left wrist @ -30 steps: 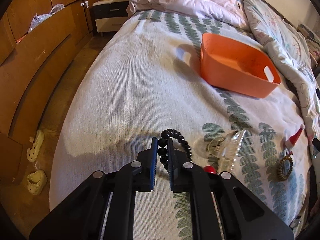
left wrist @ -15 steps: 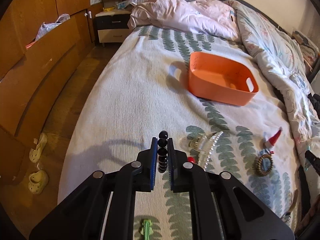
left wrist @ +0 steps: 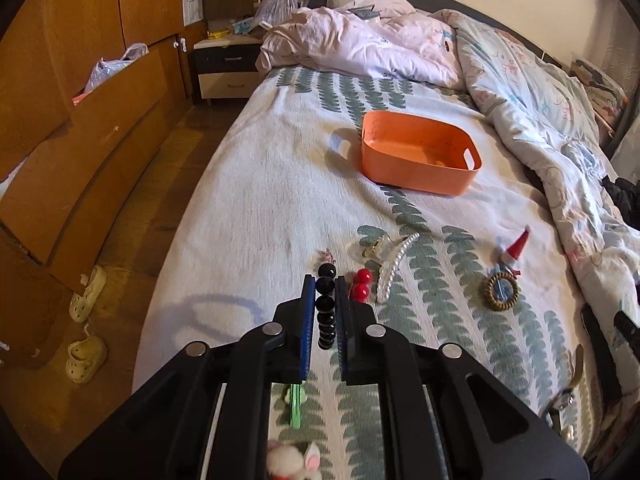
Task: Organize jewelry
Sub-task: 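Lift and carry the bracelet with left tool while right carries the bangle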
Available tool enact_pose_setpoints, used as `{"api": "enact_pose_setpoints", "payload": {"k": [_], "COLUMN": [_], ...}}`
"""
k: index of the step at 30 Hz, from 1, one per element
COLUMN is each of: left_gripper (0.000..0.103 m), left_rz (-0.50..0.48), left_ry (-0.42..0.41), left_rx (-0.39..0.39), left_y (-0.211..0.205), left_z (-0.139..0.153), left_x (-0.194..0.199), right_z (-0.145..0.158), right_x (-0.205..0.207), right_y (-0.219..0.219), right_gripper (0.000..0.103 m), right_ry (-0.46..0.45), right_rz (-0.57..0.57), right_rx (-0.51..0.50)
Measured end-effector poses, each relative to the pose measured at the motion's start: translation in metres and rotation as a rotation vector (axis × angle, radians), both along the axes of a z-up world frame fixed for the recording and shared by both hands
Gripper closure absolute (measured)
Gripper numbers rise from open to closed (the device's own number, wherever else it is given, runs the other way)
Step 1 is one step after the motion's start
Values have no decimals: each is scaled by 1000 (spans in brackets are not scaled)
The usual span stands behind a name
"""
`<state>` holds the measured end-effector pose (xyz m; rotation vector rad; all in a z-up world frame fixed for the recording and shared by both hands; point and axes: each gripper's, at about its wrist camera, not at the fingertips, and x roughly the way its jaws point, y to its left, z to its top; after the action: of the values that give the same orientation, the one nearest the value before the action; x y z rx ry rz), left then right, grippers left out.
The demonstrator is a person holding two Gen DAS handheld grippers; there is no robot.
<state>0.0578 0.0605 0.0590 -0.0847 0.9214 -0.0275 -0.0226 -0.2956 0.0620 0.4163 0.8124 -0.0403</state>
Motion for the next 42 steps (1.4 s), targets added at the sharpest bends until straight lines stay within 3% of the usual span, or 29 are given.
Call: {"api": "enact_pose_setpoints", "payload": {"k": [6, 13, 23, 42], "left_gripper": [93, 93, 93, 93], "left_rz": [-12, -35, -84, -144], "left_ry": [-28, -21, 13, 104], "left_rx": [6, 23, -11, 32], "left_y": [2, 3, -2, -30], "left_z": [12, 5, -10, -53], "left_x": [-34, -60, -75, -80], "right_z": [-8, -20, -48, -82], "right_x": [-34, -50, -35, -14], "right_y": [0, 10, 5, 23], "right_gripper": [93, 93, 93, 93], "right_ry": [-1, 6, 67, 195], "right_rz": [7, 33, 60, 79], "right_rx": [34, 36, 73, 10]}}
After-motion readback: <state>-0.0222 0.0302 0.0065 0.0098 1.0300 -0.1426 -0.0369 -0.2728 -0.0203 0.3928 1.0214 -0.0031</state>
